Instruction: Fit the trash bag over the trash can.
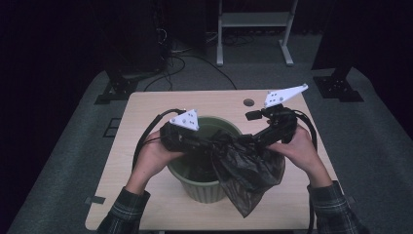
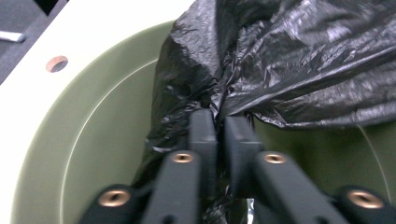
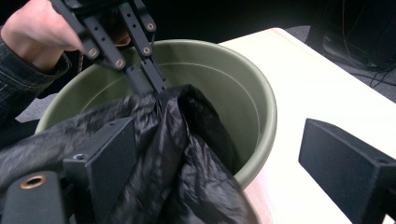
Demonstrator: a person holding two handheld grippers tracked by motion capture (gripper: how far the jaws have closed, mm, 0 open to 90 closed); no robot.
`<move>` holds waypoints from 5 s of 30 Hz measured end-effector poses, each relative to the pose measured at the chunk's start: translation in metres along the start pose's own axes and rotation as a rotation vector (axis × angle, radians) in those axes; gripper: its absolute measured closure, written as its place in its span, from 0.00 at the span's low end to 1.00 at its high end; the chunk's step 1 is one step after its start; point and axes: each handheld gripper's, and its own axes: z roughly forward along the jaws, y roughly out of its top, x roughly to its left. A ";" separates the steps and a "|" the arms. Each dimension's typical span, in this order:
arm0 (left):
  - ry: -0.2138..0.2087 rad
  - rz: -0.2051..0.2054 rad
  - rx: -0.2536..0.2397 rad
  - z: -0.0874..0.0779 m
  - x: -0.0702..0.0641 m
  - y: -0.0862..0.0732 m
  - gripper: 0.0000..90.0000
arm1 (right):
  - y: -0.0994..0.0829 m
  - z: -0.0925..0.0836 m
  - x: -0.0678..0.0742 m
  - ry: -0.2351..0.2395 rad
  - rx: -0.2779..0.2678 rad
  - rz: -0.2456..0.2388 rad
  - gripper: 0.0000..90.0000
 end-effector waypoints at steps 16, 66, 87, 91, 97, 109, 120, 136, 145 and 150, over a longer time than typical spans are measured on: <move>0.128 -0.112 -0.001 -0.026 0.016 -0.033 0.96 | -0.036 -0.024 -0.004 -0.019 -0.017 0.053 0.11; 0.024 0.032 -0.103 -0.043 -0.029 -0.003 0.89 | 0.014 0.028 0.001 0.093 -0.024 -0.005 0.98; 0.238 -0.240 -0.181 -0.071 0.026 -0.061 1.00 | 0.002 0.006 -0.015 0.014 -0.065 0.048 0.67; 0.240 -0.237 -0.180 -0.071 0.025 -0.063 1.00 | 0.001 0.005 -0.015 0.010 -0.071 0.044 0.67; 0.230 -0.236 -0.174 -0.069 0.025 -0.064 1.00 | 0.006 0.004 -0.017 -0.008 -0.110 0.034 0.70; 0.246 -0.247 -0.166 -0.067 0.030 -0.069 0.98 | 0.008 0.028 -0.023 -0.002 -0.069 0.038 1.00; 0.259 -0.301 -0.130 -0.056 0.046 -0.083 0.99 | -0.011 0.013 -0.032 -0.039 -0.062 0.082 1.00; 0.289 -0.185 -0.240 -0.099 0.001 -0.053 0.75 | -0.016 0.014 -0.038 -0.065 -0.045 0.101 1.00; 0.275 -0.079 -0.276 -0.111 -0.021 -0.014 0.71 | -0.013 0.017 -0.036 -0.060 -0.047 0.094 1.00; 0.231 -0.038 -0.276 -0.100 -0.023 0.009 0.67 | -0.004 0.020 -0.032 -0.054 -0.046 0.077 1.00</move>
